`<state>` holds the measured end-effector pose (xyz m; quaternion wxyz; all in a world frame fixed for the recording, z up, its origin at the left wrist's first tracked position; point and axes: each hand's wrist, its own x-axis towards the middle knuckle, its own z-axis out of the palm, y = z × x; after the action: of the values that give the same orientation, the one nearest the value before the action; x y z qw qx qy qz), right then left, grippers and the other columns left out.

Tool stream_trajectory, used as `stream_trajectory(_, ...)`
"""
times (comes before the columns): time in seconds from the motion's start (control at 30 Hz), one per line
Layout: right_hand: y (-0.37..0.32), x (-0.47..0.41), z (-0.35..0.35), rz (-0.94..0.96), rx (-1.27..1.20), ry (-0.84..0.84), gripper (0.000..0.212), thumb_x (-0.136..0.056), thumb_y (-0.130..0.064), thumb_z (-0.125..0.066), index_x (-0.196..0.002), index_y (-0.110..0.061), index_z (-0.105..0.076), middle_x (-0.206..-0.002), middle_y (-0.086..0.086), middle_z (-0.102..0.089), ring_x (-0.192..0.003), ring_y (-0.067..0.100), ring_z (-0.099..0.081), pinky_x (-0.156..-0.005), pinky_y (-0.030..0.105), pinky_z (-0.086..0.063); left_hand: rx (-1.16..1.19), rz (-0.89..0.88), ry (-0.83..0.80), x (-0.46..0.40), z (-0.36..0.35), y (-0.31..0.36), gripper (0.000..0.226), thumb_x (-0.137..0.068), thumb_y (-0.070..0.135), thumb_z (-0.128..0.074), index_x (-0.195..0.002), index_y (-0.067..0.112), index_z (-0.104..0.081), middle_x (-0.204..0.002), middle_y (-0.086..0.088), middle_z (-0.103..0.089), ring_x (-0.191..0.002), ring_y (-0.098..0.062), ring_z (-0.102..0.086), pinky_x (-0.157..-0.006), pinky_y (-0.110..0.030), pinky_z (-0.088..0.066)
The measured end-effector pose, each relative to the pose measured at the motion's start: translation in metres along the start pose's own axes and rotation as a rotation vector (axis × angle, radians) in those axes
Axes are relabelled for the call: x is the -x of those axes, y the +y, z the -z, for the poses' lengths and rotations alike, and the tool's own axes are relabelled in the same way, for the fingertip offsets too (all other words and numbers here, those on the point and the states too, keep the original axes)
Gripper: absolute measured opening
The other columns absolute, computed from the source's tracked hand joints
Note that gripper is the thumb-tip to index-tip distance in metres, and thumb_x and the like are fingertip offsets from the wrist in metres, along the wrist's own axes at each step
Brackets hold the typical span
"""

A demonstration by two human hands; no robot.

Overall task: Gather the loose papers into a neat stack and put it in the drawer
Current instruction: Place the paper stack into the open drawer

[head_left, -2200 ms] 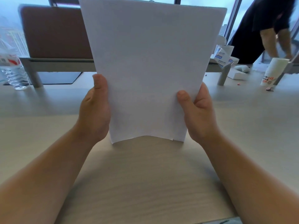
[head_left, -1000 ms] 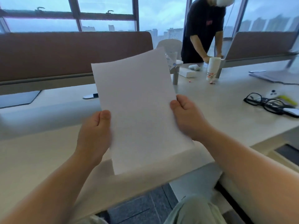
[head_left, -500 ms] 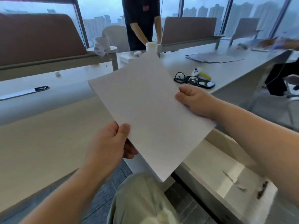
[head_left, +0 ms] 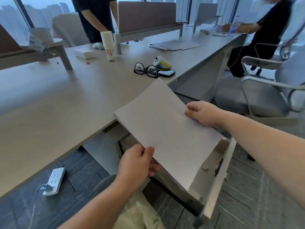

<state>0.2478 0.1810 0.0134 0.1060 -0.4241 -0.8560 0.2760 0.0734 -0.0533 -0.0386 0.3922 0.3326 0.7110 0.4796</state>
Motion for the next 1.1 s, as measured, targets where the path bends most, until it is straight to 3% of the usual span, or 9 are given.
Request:
stream_trajectory(0.1, 0.020, 0.002, -0.004, -0.024, 0.085, 0.008, 0.031, -0.107, -0.026, -0.054, -0.076, -0.029, -0.054, -0.073, -0.011, -0.057, -0.067, 0.004, -0.051, -0.072, 0.030, -0.039, -0.031, 0.042, -0.016, -0.006, -0.019, -0.003, 0.023, -0.107, 0.030, -0.056, -0.097, 0.012, -0.066, -0.078, -0.008, -0.077, -0.066, -0.024, -0.078, -0.057, -0.035, -0.062)
stream_trajectory(0.23, 0.037, 0.001, -0.012, -0.048, 0.158, 0.014, 0.030, -0.106, -0.026, -0.054, -0.077, -0.033, -0.054, -0.077, -0.014, -0.057, -0.081, 0.015, -0.055, -0.076, 0.028, -0.036, -0.055, 0.125, -0.050, -0.012, -0.032, -0.006, 0.023, -0.108, 0.029, -0.055, -0.101, 0.010, -0.066, -0.079, -0.007, -0.079, -0.066, -0.025, -0.078, -0.057, -0.033, -0.062)
stream_trajectory(0.37, 0.043, -0.003, -0.025, -0.081, 0.172, 0.001, 0.016, -0.106, -0.027, -0.054, -0.104, -0.021, -0.068, -0.100, 0.000, -0.068, -0.099, 0.023, -0.061, -0.086, 0.032, -0.047, 0.013, 0.265, -0.116, -0.014, -0.036, -0.005, 0.021, -0.109, 0.026, -0.053, -0.111, 0.008, -0.064, -0.097, -0.012, -0.078, -0.063, -0.022, -0.076, -0.060, -0.034, -0.062)
stream_trajectory(0.5, 0.046, -0.006, -0.037, -0.123, 0.183, -0.013, 0.015, -0.106, -0.028, -0.053, -0.097, -0.022, -0.063, -0.092, -0.001, -0.062, -0.090, 0.023, -0.058, -0.076, 0.031, -0.043, 0.091, 0.382, -0.172, -0.019, -0.032, 0.000, 0.021, -0.108, 0.028, -0.054, -0.115, 0.010, -0.064, -0.088, -0.008, -0.081, -0.064, -0.022, -0.075, -0.054, -0.031, -0.059)
stream_trajectory(0.6, 0.048, -0.008, -0.046, -0.145, 0.227, -0.025, 0.016, -0.107, -0.027, -0.050, -0.092, -0.024, -0.057, -0.083, -0.007, -0.055, -0.086, 0.022, -0.054, -0.072, 0.029, -0.038, 0.137, 0.447, -0.213, -0.022, -0.027, 0.005, 0.028, -0.108, 0.032, -0.056, -0.121, 0.008, -0.061, -0.103, -0.013, -0.079, -0.064, -0.023, -0.075, -0.052, -0.032, -0.058)
stream_trajectory(0.77, 0.052, -0.012, -0.056, -0.191, 0.283, -0.033, 0.015, -0.103, -0.022, -0.050, -0.091, -0.024, -0.059, -0.096, 0.002, -0.062, -0.094, 0.029, -0.061, -0.076, 0.032, -0.045, 0.100, 0.448, -0.274, -0.023, -0.020, 0.006, 0.030, -0.107, 0.031, -0.054, -0.121, 0.005, -0.061, -0.106, -0.012, -0.080, -0.060, -0.022, -0.071, -0.054, -0.034, -0.059)
stream_trajectory(0.97, 0.047, -0.019, -0.066, -0.258, 0.319, -0.078, 0.016, -0.100, -0.018, -0.048, -0.095, -0.024, -0.062, -0.108, 0.007, -0.067, -0.097, 0.031, -0.063, -0.082, 0.037, -0.054, 0.062, 0.397, -0.299, -0.022, -0.018, 0.003, 0.016, -0.106, 0.029, -0.053, -0.117, 0.018, -0.051, -0.110, -0.011, -0.078, -0.066, -0.028, -0.072, -0.063, -0.039, -0.061)
stream_trajectory(1.1, 0.040, -0.025, -0.077, -0.266, 0.328, -0.093, 0.026, -0.103, -0.021, -0.044, -0.113, -0.016, -0.068, -0.116, 0.010, -0.067, -0.105, 0.034, -0.065, -0.087, 0.039, -0.056, 0.067, 0.396, -0.309, -0.022, -0.016, -0.002, 0.019, -0.106, 0.027, -0.054, -0.122, 0.018, -0.051, -0.109, -0.009, -0.079, -0.073, -0.031, -0.075, -0.065, -0.039, -0.062)
